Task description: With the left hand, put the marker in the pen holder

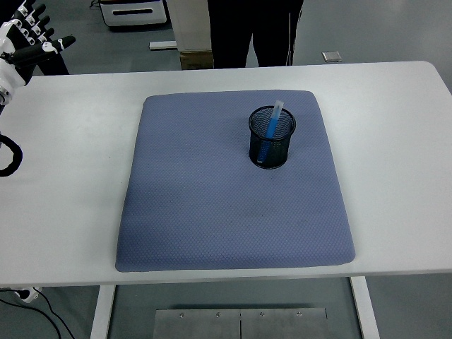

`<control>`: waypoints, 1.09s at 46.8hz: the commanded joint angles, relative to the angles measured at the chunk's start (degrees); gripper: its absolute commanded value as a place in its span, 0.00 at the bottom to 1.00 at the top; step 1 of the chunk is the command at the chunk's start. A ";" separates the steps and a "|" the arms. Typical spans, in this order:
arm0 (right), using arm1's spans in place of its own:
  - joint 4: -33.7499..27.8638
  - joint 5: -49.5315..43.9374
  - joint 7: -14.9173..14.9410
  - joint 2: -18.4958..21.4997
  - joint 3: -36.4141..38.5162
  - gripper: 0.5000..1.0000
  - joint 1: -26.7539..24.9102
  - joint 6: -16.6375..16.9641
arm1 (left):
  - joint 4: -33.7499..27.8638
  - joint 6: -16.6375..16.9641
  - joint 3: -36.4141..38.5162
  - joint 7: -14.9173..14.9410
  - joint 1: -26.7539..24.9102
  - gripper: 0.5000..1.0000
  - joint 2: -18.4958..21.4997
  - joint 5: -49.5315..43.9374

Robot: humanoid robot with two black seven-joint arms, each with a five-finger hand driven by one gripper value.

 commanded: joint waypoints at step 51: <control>0.52 -0.03 -0.08 0.00 0.09 1.00 -0.09 0.16 | 0.53 -3.95 -6.45 0.45 11.45 1.00 5.30 -0.38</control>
